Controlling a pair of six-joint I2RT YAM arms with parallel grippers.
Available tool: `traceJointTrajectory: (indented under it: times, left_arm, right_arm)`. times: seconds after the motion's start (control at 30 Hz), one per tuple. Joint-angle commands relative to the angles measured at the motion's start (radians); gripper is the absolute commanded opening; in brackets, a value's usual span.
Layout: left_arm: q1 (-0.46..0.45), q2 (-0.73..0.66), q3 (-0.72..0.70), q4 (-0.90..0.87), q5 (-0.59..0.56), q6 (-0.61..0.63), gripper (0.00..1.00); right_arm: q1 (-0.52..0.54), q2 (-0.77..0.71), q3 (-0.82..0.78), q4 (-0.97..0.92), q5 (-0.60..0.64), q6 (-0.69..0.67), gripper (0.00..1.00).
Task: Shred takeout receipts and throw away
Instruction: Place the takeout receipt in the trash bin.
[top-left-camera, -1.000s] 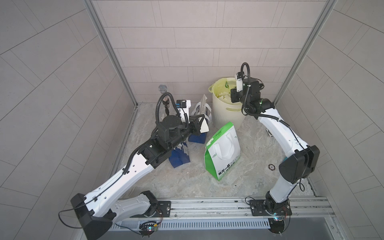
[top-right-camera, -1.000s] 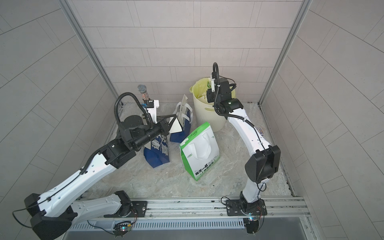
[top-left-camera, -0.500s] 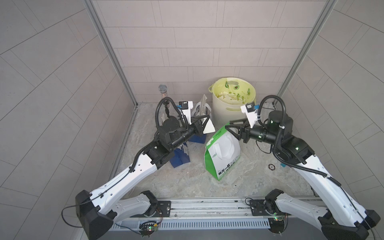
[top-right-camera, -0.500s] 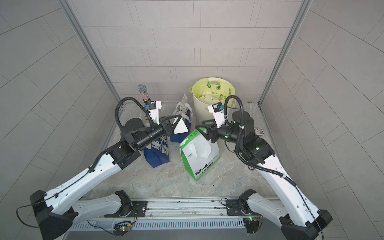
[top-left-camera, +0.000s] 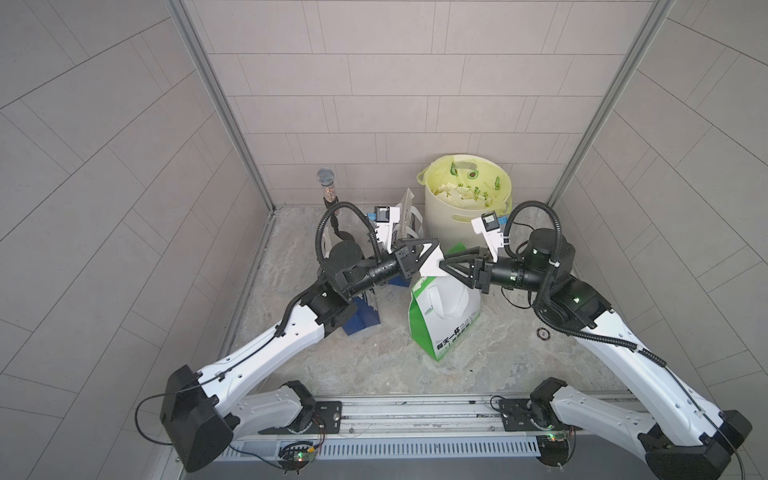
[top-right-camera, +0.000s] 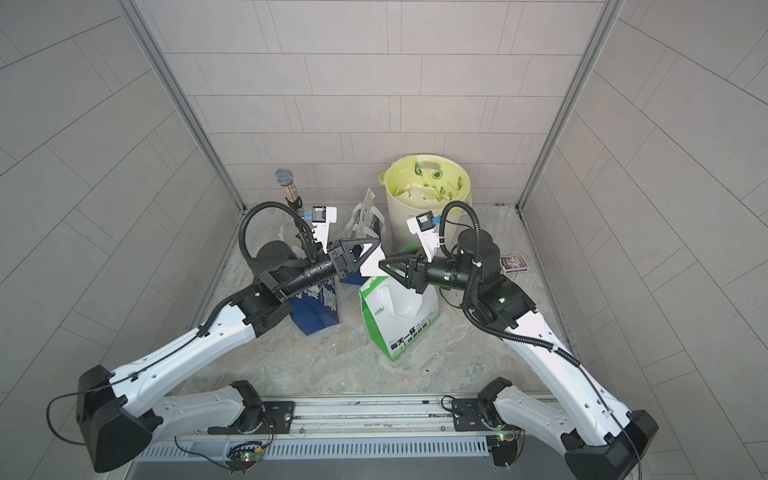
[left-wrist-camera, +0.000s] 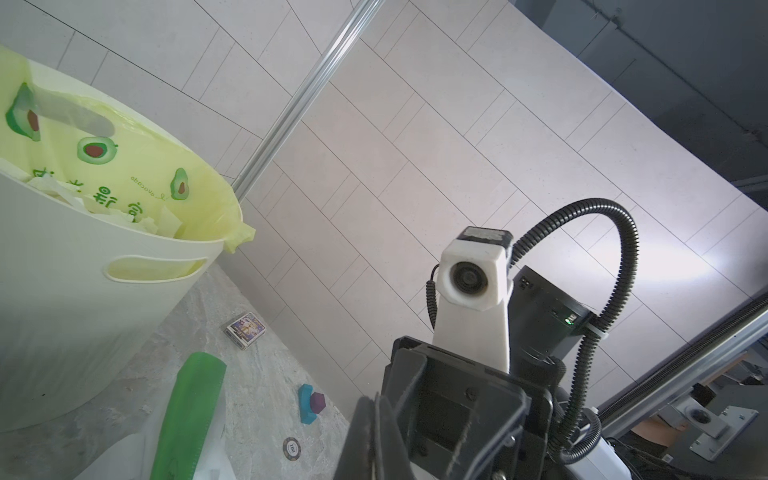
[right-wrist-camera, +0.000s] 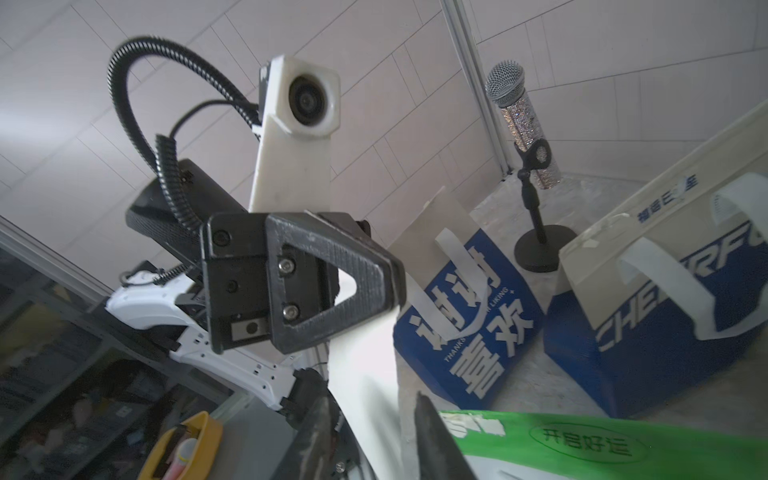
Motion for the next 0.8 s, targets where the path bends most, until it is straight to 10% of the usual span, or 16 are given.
traceJointTrajectory:
  times: [0.0,0.27,0.33,0.47,0.77]
  left_arm:
    - [0.006,-0.002,-0.013,0.076,0.031,-0.025,0.0]
    - [0.005,-0.007,-0.014,0.055,0.015,0.002,0.0]
    - [0.006,-0.025,-0.013,0.009,-0.039,0.035,0.24]
    - [0.007,-0.096,-0.008,-0.119,-0.248,0.155,0.51]
    - [0.067,-0.203,0.066,-0.508,-0.737,0.275,0.49]
  right_arm:
    - [0.004,0.002,0.001,0.063,-0.044,0.031,0.19]
    - [0.004,0.024,0.034,0.046,-0.019,-0.001,0.0]
    - [0.0,0.031,0.053,0.015,0.06,-0.045,0.0]
    - [-0.045,0.071,0.134,-0.084,0.311,-0.132,0.0]
    - [-0.116,0.35,0.409,-0.258,0.813,-0.411,0.0]
